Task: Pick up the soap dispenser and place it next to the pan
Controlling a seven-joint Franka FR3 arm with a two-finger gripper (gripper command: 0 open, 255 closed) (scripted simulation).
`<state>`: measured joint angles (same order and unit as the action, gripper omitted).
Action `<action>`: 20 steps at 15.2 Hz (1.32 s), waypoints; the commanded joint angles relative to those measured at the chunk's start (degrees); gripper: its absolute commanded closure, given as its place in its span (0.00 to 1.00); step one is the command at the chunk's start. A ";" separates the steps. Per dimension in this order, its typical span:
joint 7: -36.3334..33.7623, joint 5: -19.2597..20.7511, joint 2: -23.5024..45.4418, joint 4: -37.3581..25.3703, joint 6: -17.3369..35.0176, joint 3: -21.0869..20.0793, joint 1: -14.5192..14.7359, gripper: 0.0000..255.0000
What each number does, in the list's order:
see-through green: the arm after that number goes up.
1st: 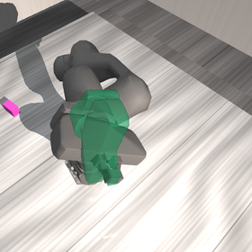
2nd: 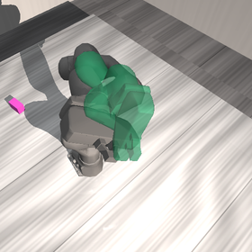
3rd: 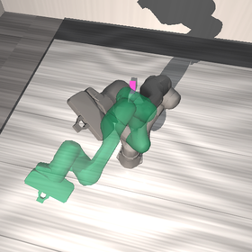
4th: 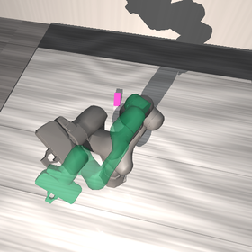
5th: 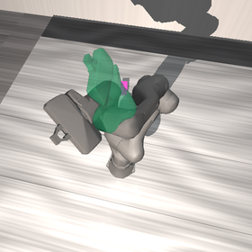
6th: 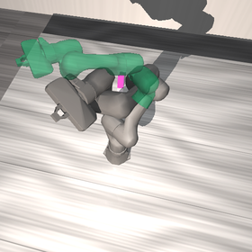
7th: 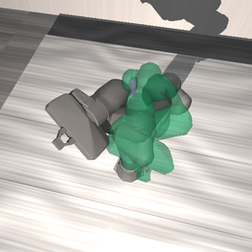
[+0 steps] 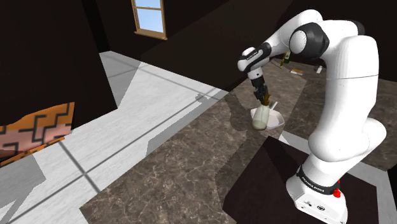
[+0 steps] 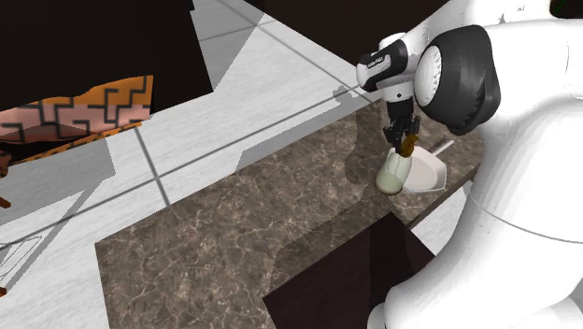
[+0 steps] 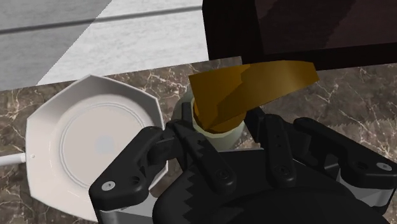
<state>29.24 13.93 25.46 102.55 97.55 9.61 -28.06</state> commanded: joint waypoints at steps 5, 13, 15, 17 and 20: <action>-0.65 -0.17 2.71 0.81 3.50 -0.11 -0.29 1.00; -1.11 -0.30 4.66 1.16 5.75 -0.22 -0.45 1.00; -1.11 -0.30 4.66 1.16 5.75 -0.22 -0.45 1.00; -1.12 -0.31 4.67 1.16 5.75 -0.22 -0.45 0.00; -1.11 -0.31 4.67 1.15 5.75 -0.22 -0.45 0.00</action>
<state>28.13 13.62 30.13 103.70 103.30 9.39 -28.52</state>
